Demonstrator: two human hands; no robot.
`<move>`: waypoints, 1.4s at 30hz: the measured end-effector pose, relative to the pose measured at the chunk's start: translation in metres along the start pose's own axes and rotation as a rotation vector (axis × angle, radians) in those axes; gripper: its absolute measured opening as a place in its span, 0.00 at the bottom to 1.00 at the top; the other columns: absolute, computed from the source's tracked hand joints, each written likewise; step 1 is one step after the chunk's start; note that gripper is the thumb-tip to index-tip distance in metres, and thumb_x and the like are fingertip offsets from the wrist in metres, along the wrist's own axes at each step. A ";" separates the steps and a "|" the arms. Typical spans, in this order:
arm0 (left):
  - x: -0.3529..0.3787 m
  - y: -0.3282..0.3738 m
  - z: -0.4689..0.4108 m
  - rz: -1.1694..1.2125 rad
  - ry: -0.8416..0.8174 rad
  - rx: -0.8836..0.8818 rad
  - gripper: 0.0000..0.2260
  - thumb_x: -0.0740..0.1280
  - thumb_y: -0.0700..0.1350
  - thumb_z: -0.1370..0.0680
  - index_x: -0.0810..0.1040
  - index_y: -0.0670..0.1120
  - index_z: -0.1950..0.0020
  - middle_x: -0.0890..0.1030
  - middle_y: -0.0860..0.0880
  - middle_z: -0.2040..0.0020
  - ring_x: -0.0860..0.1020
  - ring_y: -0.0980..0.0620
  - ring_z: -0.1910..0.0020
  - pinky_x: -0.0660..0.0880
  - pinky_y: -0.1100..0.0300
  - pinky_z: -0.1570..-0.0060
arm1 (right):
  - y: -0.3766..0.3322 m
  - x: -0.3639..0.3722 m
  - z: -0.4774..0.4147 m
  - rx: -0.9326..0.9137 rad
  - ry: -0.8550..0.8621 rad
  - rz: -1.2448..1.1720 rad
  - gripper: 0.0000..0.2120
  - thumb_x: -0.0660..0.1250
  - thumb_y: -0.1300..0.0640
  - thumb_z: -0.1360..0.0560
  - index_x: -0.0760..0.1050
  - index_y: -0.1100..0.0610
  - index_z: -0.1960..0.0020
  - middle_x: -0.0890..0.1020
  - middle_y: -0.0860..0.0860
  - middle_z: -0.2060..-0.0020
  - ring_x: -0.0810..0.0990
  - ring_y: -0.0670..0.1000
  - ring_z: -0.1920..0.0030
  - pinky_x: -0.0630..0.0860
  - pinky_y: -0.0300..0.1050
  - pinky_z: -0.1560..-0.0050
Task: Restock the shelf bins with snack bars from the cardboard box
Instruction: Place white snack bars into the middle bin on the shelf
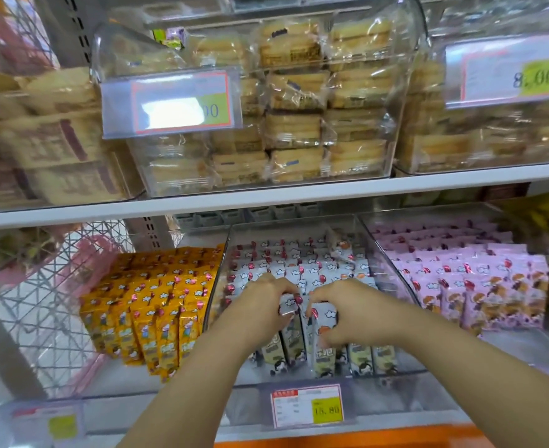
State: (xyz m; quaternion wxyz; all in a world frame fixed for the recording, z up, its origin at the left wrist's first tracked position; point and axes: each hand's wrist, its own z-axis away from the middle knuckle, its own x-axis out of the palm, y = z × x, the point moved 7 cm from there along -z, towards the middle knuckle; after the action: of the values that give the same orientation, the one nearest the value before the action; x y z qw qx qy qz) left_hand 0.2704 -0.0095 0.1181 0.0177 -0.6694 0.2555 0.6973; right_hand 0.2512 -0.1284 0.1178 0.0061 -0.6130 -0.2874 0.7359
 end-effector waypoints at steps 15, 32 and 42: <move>-0.002 -0.006 0.001 0.010 -0.041 0.009 0.18 0.68 0.42 0.24 0.74 0.50 0.35 0.73 0.48 0.38 0.73 0.50 0.42 0.67 0.63 0.48 | -0.024 0.011 -0.002 -0.087 0.005 -0.031 0.16 0.72 0.58 0.28 0.75 0.50 0.42 0.70 0.40 0.66 0.71 0.37 0.70 0.63 0.31 0.71; 0.005 -0.005 0.008 -0.133 -0.143 0.039 0.36 0.62 0.30 0.24 0.56 0.59 0.24 0.67 0.47 0.33 0.68 0.46 0.34 0.69 0.57 0.43 | -0.017 0.010 -0.002 -0.040 0.010 -0.016 0.16 0.73 0.56 0.29 0.75 0.49 0.43 0.78 0.51 0.52 0.79 0.53 0.56 0.76 0.48 0.55; 0.006 -0.008 0.003 -0.151 -0.126 0.016 0.34 0.66 0.34 0.25 0.59 0.56 0.24 0.76 0.46 0.38 0.76 0.47 0.44 0.75 0.56 0.47 | -0.011 0.012 -0.005 -0.020 -0.008 -0.066 0.17 0.74 0.55 0.30 0.75 0.47 0.44 0.79 0.51 0.51 0.81 0.55 0.56 0.78 0.54 0.52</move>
State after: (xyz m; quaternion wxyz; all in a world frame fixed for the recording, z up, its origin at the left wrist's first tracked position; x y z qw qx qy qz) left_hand 0.2700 -0.0032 0.1095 0.0915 -0.6414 0.2082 0.7327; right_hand 0.2493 -0.1125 0.1110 0.0233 -0.6003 -0.3149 0.7348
